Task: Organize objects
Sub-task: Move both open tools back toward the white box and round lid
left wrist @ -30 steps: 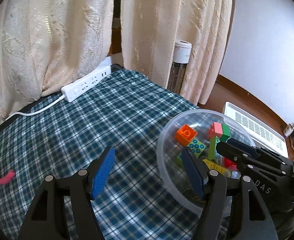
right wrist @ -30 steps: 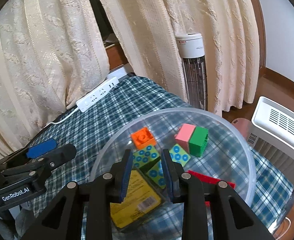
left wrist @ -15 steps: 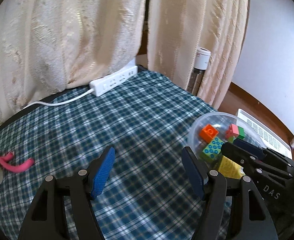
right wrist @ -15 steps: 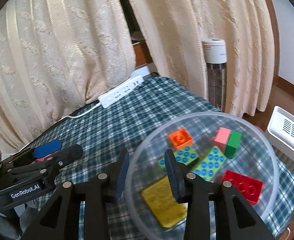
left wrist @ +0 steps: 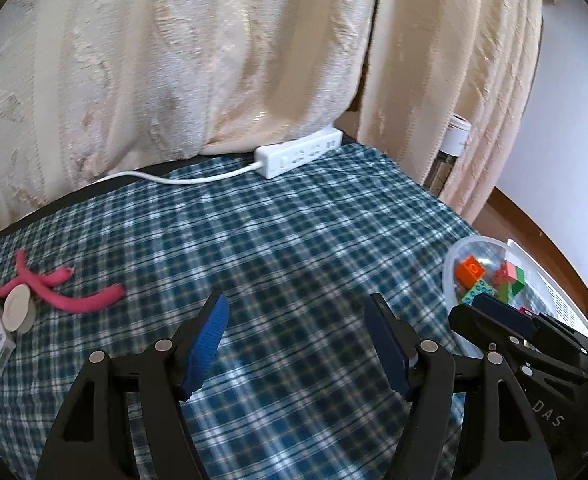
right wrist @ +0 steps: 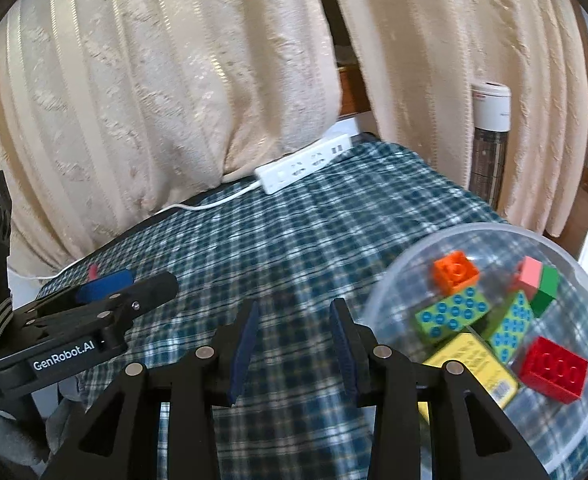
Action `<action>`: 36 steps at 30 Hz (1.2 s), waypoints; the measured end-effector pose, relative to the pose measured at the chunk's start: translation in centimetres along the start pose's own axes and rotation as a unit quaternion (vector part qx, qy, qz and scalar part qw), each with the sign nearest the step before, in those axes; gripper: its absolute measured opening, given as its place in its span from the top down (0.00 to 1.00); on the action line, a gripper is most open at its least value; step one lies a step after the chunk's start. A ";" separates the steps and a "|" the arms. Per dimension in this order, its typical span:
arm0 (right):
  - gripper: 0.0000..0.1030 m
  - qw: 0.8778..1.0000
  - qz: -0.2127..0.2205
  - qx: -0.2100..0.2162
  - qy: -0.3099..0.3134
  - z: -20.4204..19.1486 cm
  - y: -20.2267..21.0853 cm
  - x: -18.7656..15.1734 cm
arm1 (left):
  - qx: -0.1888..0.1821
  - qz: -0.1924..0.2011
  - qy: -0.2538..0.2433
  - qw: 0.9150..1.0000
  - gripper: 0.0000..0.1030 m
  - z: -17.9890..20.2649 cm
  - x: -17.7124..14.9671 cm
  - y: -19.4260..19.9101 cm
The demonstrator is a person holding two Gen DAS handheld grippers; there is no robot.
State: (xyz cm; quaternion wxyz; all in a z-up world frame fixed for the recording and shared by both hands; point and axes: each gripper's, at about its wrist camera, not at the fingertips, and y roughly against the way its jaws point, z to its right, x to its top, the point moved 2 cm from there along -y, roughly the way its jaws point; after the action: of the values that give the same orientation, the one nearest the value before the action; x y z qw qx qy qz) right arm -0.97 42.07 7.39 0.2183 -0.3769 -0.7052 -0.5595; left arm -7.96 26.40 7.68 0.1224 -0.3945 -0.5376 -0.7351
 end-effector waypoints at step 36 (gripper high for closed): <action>0.48 0.993 -0.066 0.066 0.067 -11.8 -4.7 -1.5 | 0.137 -0.009 0.133 0.982 0.30 -18.3 -3.3 3.9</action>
State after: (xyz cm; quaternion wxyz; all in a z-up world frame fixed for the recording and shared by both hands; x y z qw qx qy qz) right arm -5.05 29.91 6.63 0.2521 -0.2763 -0.7478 -0.5486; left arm -11.61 7.77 5.99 0.2388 -0.2680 -0.6158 -0.7013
